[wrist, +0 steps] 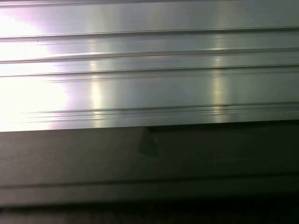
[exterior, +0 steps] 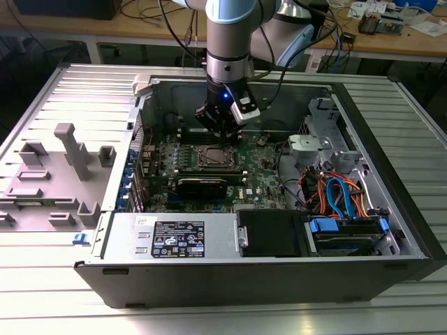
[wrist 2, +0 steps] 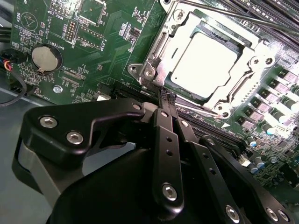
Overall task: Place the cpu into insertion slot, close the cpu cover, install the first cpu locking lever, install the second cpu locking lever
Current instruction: 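Install the first cpu locking lever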
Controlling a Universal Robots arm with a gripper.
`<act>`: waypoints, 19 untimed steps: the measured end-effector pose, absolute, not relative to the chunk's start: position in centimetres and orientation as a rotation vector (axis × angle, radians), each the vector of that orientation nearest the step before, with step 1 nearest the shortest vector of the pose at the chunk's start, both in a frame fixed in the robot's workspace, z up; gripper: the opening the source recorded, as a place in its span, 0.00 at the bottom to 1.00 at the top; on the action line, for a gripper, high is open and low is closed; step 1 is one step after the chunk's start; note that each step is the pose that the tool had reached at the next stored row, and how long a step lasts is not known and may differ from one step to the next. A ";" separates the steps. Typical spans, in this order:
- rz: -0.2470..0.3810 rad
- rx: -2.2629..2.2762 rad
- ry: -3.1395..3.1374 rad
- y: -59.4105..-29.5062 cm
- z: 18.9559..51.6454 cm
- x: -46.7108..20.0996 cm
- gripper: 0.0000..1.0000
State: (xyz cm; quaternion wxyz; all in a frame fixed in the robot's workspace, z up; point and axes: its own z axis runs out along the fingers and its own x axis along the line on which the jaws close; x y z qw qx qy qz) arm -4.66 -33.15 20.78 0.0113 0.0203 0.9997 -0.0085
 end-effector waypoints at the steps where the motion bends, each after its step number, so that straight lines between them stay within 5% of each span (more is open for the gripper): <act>1: -0.027 0.063 3.118 -33.2 20.8 -4.7 0.11; 19: -0.027 0.063 3.118 -33.3 20.6 -4.7 0.11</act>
